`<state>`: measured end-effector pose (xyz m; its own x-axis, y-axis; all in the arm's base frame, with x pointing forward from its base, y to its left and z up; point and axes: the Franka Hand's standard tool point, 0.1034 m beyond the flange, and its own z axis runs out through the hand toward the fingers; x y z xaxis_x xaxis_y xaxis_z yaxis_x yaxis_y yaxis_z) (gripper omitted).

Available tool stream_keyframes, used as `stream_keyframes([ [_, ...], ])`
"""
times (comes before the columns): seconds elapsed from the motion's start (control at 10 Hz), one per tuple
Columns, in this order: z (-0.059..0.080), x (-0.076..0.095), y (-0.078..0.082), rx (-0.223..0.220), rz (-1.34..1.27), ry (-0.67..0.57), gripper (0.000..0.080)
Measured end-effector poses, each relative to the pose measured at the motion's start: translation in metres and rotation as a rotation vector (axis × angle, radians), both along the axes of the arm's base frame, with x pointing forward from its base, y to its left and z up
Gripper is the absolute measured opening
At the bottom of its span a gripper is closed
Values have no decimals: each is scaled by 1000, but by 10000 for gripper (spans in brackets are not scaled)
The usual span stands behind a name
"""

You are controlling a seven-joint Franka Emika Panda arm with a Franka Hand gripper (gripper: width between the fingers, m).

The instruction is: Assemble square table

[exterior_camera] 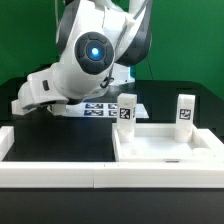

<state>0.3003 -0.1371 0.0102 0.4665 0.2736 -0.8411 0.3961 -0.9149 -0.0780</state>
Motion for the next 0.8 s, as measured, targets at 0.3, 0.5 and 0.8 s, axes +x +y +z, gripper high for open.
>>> stream_keyframes([
  [0.3, 0, 0, 0, 0, 0, 0, 284],
  [0.5, 0, 0, 0, 0, 0, 0, 284],
  [0.8, 0, 0, 0, 0, 0, 0, 284],
])
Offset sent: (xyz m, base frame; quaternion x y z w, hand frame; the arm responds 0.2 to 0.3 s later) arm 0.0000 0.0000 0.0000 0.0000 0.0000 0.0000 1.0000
